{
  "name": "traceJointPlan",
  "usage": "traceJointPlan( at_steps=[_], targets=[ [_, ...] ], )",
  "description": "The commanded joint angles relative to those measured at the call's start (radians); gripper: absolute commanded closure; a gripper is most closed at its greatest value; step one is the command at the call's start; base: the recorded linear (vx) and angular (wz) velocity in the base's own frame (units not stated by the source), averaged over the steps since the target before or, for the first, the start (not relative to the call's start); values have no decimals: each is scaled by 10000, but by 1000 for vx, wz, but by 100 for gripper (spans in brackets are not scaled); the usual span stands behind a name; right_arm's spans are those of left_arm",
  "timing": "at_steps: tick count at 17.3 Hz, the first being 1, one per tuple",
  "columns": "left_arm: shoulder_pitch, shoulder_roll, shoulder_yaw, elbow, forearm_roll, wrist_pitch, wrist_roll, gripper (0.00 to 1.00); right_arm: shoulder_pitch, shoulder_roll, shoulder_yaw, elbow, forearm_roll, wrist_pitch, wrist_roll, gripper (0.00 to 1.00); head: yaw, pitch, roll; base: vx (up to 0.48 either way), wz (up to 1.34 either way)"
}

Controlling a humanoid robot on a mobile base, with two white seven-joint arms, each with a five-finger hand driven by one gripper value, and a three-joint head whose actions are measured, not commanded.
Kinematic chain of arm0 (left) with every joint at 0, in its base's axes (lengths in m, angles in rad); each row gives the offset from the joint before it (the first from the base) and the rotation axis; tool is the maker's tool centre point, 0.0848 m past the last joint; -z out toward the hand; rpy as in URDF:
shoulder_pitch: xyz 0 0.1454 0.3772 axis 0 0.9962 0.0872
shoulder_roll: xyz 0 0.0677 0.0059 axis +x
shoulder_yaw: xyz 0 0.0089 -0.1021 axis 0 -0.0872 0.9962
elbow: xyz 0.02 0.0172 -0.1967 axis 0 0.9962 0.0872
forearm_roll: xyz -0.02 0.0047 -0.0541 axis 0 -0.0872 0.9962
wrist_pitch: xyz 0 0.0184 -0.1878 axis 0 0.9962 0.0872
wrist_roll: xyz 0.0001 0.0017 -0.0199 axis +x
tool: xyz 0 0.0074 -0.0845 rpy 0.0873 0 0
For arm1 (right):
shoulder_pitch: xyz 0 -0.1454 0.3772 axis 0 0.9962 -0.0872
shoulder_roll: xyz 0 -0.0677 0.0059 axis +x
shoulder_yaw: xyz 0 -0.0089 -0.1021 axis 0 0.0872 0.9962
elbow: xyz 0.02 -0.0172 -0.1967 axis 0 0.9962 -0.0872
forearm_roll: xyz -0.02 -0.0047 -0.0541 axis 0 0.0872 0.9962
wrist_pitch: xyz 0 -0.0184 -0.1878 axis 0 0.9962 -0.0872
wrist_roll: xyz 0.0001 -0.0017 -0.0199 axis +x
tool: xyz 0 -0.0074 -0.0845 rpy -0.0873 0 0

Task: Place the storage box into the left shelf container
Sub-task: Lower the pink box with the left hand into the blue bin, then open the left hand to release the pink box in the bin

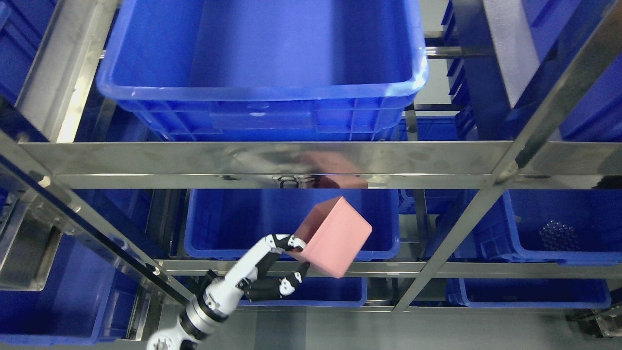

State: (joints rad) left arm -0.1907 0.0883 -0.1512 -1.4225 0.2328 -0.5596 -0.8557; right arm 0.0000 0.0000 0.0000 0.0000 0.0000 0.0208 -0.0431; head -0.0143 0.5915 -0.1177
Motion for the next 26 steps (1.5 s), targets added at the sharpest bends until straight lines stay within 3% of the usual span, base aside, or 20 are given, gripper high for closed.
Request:
traceJointPlan(
  at_steps=[1, 5, 9, 10, 11, 14, 17, 22, 26],
  targets=[
    [-2491, 958, 1298, 2914, -2752, 151, -937, 97, 93, -175, -46, -175, 15, 7, 1, 0, 0, 0, 0, 28, -246],
    [-3170, 759, 1298, 3976, -4716, 14, -1338, 95, 93, -175, -46, -175, 15, 7, 1, 0, 0, 0, 0, 8, -77],
    [-3171, 131, 1282, 4008, -4905, -339, -1307, 90, 93, -175, -46, -175, 15, 7, 1, 0, 0, 0, 0, 0, 0],
    [-3171, -7, 1282, 3993, -4890, -446, -1277, 78, 93, -175, -46, -175, 15, 7, 1, 0, 0, 0, 0, 0, 0],
    [-3171, -160, 1282, 3978, -4859, -447, -1246, 56, 93, -175, -46, -175, 15, 7, 1, 0, 0, 0, 0, 0, 0],
    [-3049, -708, 1861, 3582, -4524, -463, -1230, 44, 93, -175, -46, -175, 15, 7, 1, 0, 0, 0, 0, 0, 0],
    [-3002, -708, 1574, 2861, -1844, -310, 252, 39, 93, -175, -46, -175, 15, 7, 1, 0, 0, 0, 0, 0, 0],
    [-1244, -708, 1513, 396, -1316, 331, 2370, 0, 93, -175, -46, -175, 15, 7, 1, 0, 0, -2, 0, 0, 0],
    [828, -708, 1635, -1709, -1162, 626, 4805, 0, 93, -175, -46, -175, 15, 7, 1, 0, 0, -2, 0, 0, 0]
  ],
)
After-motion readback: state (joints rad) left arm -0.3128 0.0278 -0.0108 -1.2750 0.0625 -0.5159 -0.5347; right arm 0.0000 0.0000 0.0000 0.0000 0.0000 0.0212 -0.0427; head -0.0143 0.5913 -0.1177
